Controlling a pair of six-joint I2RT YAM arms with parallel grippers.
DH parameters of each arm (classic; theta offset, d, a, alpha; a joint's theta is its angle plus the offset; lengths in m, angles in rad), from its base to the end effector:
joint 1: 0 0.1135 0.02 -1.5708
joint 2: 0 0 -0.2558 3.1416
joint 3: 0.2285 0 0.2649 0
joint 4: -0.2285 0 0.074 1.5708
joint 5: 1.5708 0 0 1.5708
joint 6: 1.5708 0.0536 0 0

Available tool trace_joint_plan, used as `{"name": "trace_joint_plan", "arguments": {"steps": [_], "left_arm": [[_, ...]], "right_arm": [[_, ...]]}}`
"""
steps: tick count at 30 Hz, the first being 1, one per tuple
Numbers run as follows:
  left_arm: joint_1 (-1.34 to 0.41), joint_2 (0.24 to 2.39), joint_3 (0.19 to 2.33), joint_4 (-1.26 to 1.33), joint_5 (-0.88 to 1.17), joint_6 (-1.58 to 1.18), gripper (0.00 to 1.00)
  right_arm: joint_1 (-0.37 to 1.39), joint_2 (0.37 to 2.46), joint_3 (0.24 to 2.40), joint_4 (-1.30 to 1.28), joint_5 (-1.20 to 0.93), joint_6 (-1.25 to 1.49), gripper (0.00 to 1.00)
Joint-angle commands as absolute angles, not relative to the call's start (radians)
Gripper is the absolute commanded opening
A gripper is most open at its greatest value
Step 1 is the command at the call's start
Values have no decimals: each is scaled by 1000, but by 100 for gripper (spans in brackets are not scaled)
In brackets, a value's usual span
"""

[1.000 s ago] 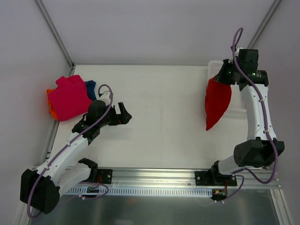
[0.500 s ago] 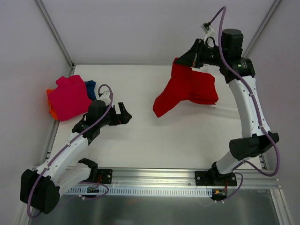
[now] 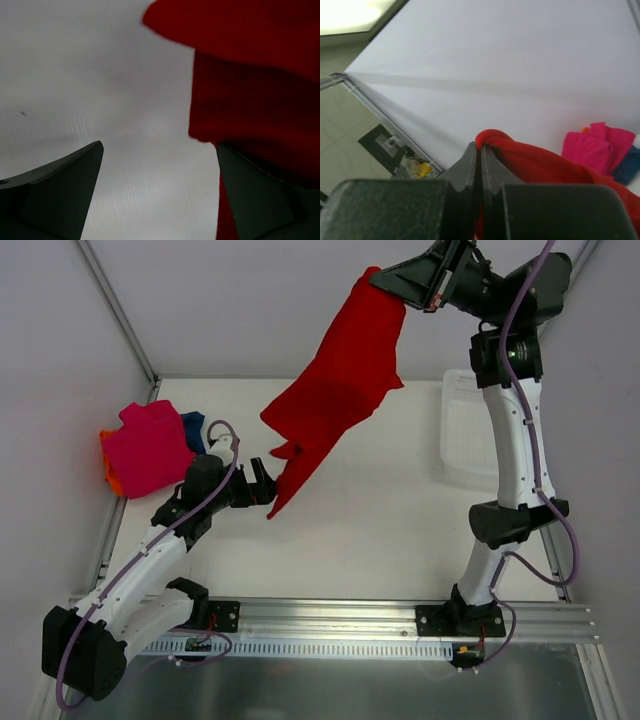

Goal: Fold and stack the t-shirts
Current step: Move the tshirt to the center of the board

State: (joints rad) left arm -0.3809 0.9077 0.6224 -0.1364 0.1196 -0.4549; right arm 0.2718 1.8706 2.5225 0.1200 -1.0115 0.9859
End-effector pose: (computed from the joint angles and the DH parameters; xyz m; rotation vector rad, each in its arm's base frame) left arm 0.2233 -0.0963 0.2480 0.0036 2.0500 -0.6503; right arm 0.3131 0.1344 0.6336 -0.7111 1.1281 1.4885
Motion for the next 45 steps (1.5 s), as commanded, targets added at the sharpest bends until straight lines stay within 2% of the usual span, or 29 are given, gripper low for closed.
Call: {"name": "trace_joint_plan", "arguments": {"steps": [1,2,4,5,6,8,9,11,14,19,20,21,22,23,25,30,36,45], "left_arm": [[-390,874,611,-109,98,-439,99],[-388,870,611,-110,100,-439,99],[-390,861,606,-109,101,-440,99],[-388,858,604,-110,98,-440,99],[-390,856,604,-110,97,-442,99],[-388,850,603,-110,97,-442,99],[-388,847,604,-110,97,-442,99],[-388,847,604,-109,95,-443,99],[-388,851,604,-113,84,-443,99],[-388,890,609,-110,107,-448,99],[-390,899,611,-110,112,-449,99],[-388,919,611,-112,115,-451,99],[-388,928,611,-115,109,-453,99],[-390,939,611,-130,98,-457,99],[-388,979,606,-147,68,-459,99],[-388,1171,604,-150,-158,-491,99],[-388,1390,698,-156,-342,-508,99],[-388,1537,825,-135,-414,-494,99]], "right_arm": [[267,1792,2309,339,-1052,1183,0],[264,1746,2210,298,-1042,1049,0],[253,1644,2011,47,-965,842,0],[253,1623,1976,-82,-921,724,1],[250,1609,1953,-332,-796,499,0],[253,1583,1892,-537,-616,320,0],[256,1577,1864,-677,-425,204,0],[256,1560,1757,-785,-239,129,1],[256,1522,1592,-810,111,58,1],[252,1500,1445,-808,310,31,6],[252,1506,1436,-808,322,26,15],[252,1523,1428,-813,325,20,29],[252,1534,1428,-821,328,17,47],[255,1542,1427,-834,336,15,82],[259,1546,1402,-831,330,17,91],[322,1462,1303,-767,318,38,94],[393,1275,1158,-695,268,74,94],[425,1056,1017,-695,294,52,94]]}}
